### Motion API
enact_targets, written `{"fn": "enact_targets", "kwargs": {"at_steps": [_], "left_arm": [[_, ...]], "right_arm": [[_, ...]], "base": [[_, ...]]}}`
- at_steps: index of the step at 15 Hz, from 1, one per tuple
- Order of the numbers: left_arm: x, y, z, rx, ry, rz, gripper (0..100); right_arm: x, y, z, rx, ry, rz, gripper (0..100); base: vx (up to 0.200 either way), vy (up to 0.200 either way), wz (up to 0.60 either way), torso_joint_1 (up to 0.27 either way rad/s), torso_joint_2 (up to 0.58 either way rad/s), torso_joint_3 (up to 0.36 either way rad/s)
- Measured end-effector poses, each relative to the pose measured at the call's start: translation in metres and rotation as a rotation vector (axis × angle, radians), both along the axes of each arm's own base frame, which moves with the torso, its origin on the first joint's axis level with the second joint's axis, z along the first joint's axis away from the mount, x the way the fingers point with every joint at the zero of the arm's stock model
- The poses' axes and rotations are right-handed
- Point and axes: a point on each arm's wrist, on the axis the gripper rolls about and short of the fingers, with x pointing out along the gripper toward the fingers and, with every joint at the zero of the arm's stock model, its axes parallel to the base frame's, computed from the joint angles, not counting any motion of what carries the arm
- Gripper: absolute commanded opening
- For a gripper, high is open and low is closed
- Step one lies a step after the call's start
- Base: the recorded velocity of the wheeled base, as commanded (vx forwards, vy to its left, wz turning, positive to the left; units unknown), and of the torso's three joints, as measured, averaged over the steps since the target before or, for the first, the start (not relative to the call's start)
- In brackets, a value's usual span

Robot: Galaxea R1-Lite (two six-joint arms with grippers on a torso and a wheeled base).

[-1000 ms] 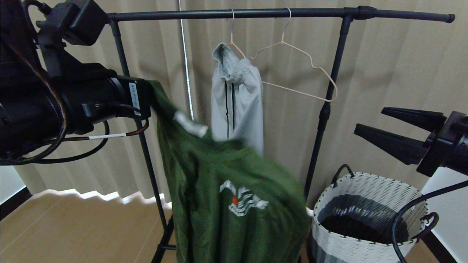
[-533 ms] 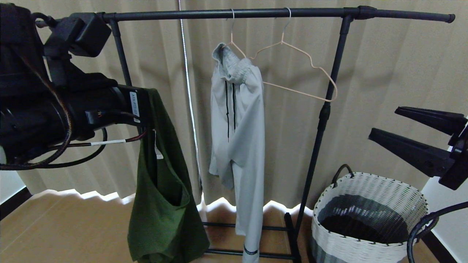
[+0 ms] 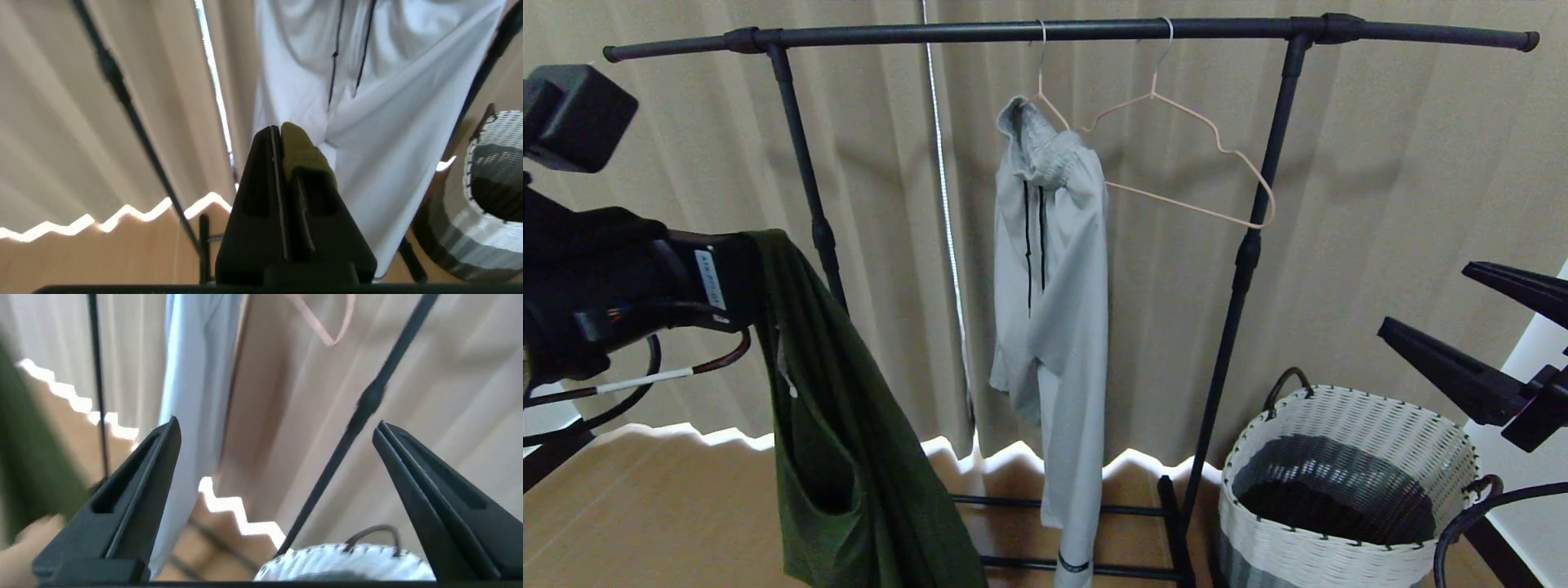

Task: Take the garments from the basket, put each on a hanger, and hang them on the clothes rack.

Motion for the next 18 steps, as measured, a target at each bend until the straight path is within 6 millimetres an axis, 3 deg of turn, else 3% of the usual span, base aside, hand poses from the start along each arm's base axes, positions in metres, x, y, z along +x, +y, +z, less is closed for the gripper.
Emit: {"fn": "enact_targets", "kwargs": {"at_steps": [2,13,18], "left_arm": [[-0.008,0.008,0.003,-0.001,-0.02,0.026,0],[-0.027,0.018,0.003,-0.006,-0.053,0.04,0],[-0.042,0.023,-0.01,-0.004,-0.038,0.032,0]], "right_arm": [[-0.003,-0.001,-0.006,0.063,-0.028,0.002,100],[0.007,-0.017,-0.016,-0.024,-0.014,-0.151,100],[0.007,-0.018,-0.018,-0.025,-0.007,-0.162,100]], "base": [[0.0,0.0,0.0,0.0,0.0,0.0],[0.0,0.0,0.0,0.0,0.0,0.0],[0.0,0.0,0.0,0.117,-0.35,-0.226]]}}
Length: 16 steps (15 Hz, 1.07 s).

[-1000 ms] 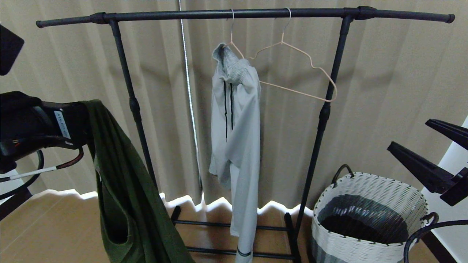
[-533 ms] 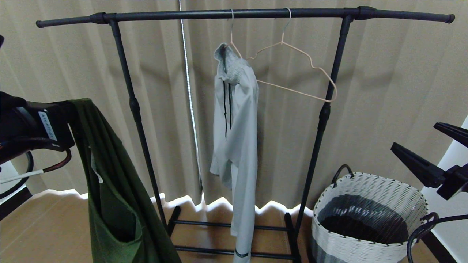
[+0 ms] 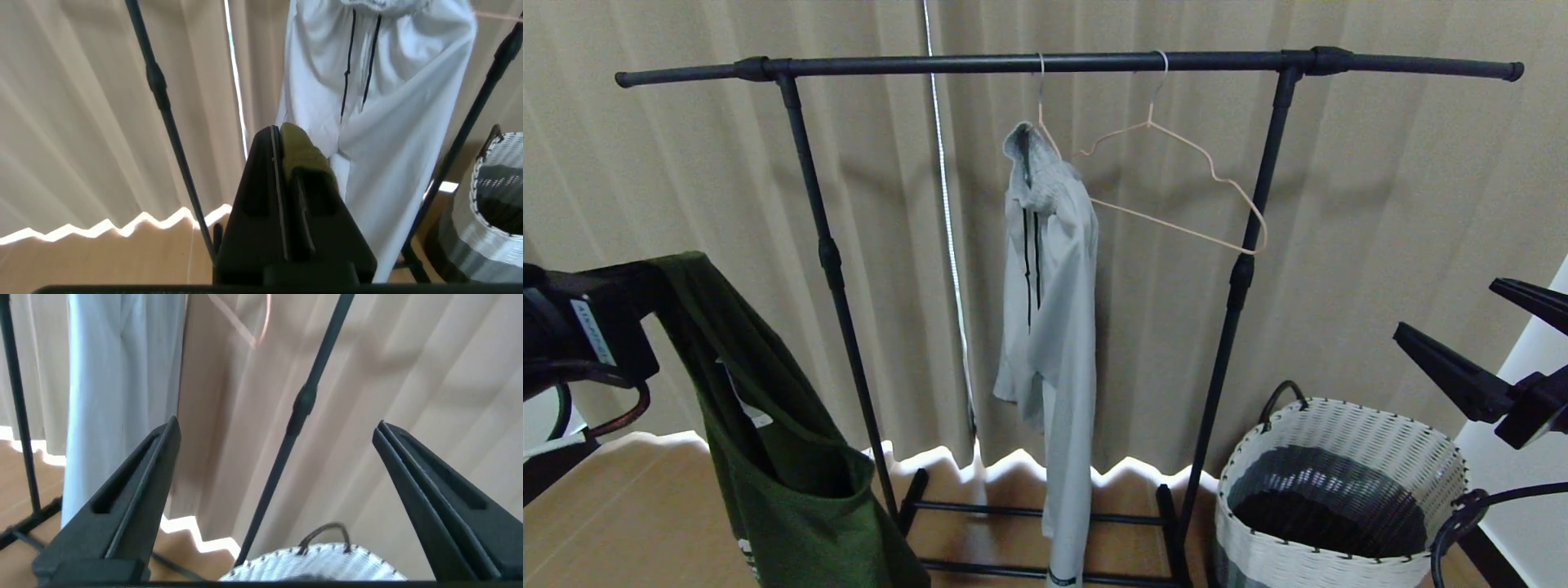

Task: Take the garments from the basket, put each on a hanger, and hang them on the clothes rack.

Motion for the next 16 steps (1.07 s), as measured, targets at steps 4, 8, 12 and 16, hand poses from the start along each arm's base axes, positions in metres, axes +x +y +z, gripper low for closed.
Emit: {"fn": "enact_targets", "kwargs": {"at_steps": [4,8,12,16], "left_arm": [[-0.014,0.005,-0.018,0.0,0.025,-0.001,0],[-0.026,0.009,-0.032,-0.062,-0.036,-0.003,0],[-0.023,0.009,-0.037,-0.085,-0.046,-0.056,0],[-0.02,0.008,-0.039,-0.082,-0.035,-0.072,0]], "right_arm": [[0.0,-0.001,-0.001,0.002,0.001,-0.051,100],[0.001,-0.001,-0.004,0.0,0.019,-0.051,100],[0.001,-0.001,-0.009,-0.002,0.038,-0.048,100],[0.0,0.0,-0.013,-0.003,0.052,-0.045,100]], "base": [[0.0,0.0,0.0,0.189,-0.45,-0.277],[0.0,0.0,0.0,0.199,-0.47,-0.274],[0.0,0.0,0.0,0.204,-0.44,-0.251],[0.0,0.0,0.0,0.043,-0.09,-0.045]]}}
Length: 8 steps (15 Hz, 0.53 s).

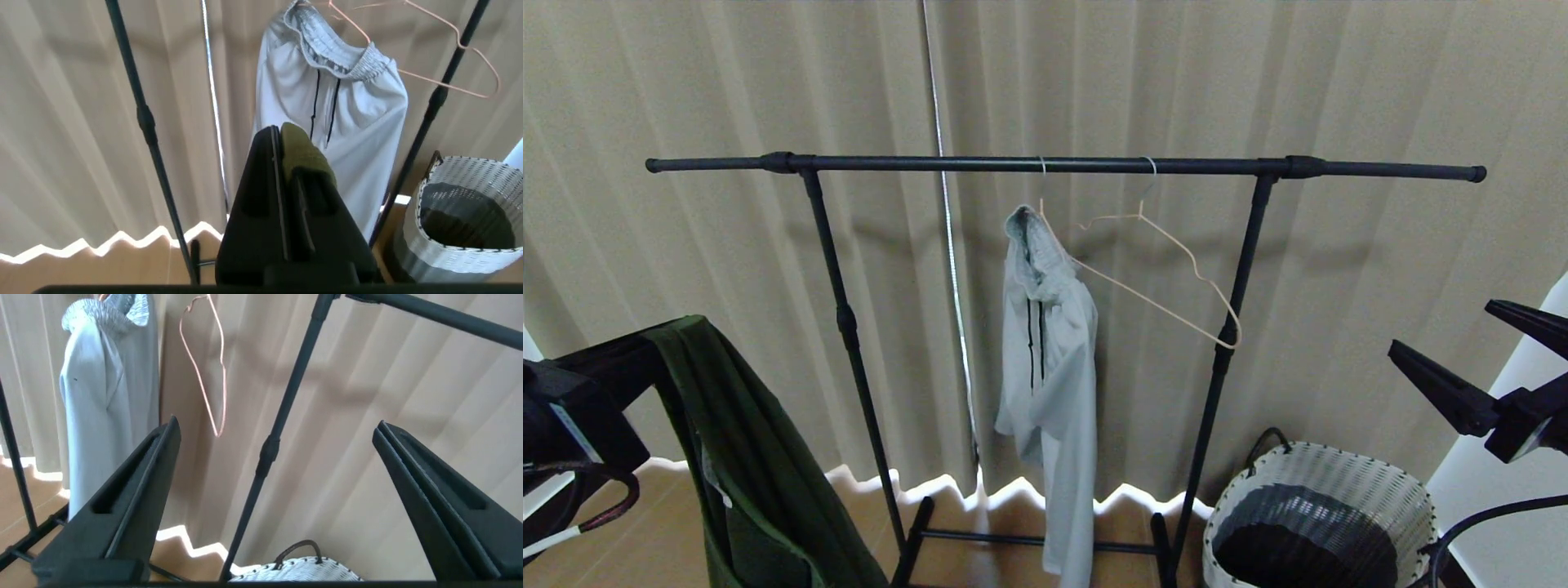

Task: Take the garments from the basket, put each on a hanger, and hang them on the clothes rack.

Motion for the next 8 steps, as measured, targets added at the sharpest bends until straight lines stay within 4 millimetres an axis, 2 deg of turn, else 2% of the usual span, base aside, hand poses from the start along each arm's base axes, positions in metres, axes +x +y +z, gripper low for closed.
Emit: {"fn": "enact_targets", "kwargs": {"at_steps": [7,8], "left_arm": [[0.0056,0.0024,-0.0007,-0.014,-0.026,0.03,0],[0.0064,0.0022,-0.0024,-0.011,-0.018,0.03,0]], "right_arm": [[0.0038,0.0006,-0.008,-0.003,0.042,0.002,100],[0.004,0.0006,-0.0082,-0.003,0.043,0.002,100]], "base": [[0.0,0.0,0.0,0.0,0.0,0.0],[0.2,0.0,0.0,-0.002,0.0,0.002]]}}
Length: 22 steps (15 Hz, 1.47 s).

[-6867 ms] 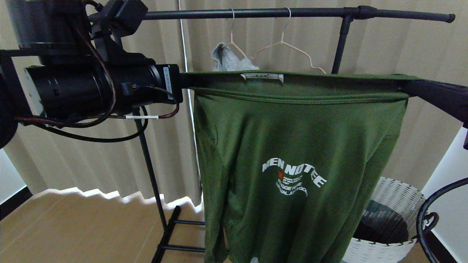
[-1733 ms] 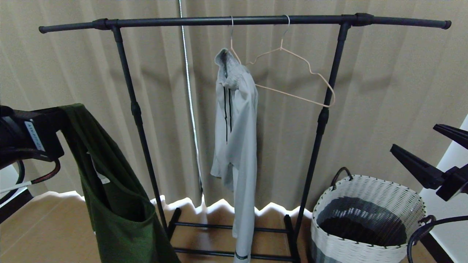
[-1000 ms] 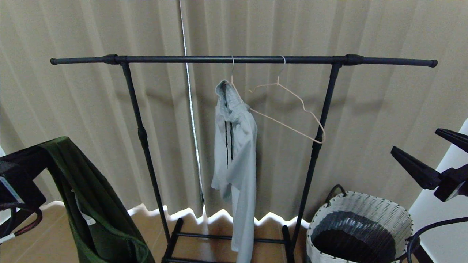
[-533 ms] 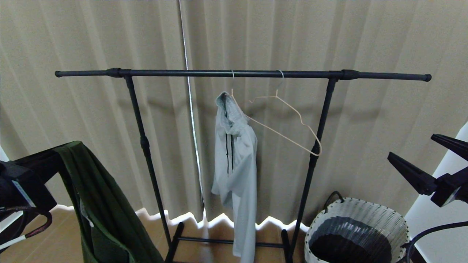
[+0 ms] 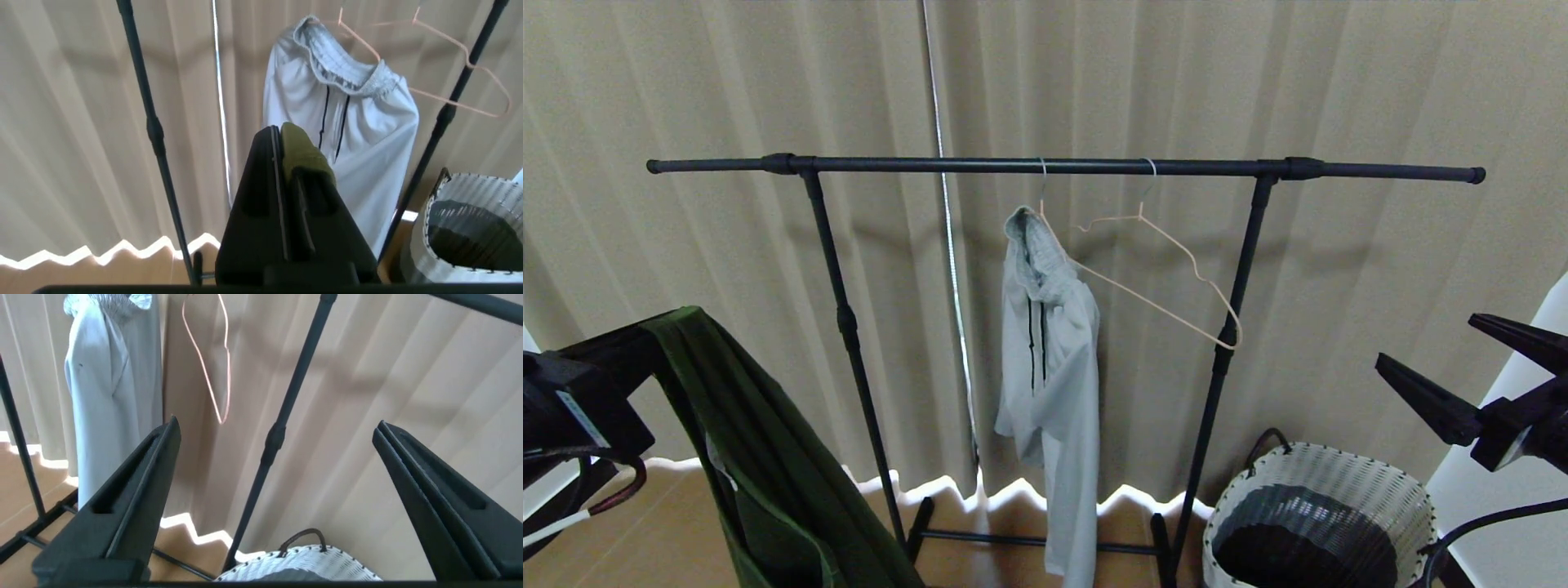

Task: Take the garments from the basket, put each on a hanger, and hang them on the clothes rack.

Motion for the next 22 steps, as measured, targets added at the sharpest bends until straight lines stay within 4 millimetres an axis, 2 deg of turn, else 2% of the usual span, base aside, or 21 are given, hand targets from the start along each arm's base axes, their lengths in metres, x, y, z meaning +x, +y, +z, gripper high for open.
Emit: {"fn": "enact_targets", "kwargs": {"at_steps": [12,19,22], "left_arm": [[0.0041,0.0008,-0.0044,0.008,0.024,0.013,0],[0.0064,0.0001,-0.0066,0.014,0.023,0.012,0],[0.008,0.0005,-0.0077,0.016,0.031,0.018,0]], "right_arm": [[-0.0004,0.0001,-0.0019,-0.002,0.008,0.002,100],[-0.0011,0.0008,-0.0044,0.0,0.019,0.015,100],[0.0048,0.0054,0.0021,-0.001,0.029,0.04,100]], "base": [[0.2,0.0,0.0,0.004,0.0,0.002],[0.0,0.0,0.0,0.0,0.0,0.0],[0.0,0.0,0.0,0.0,0.0,0.0]]}}
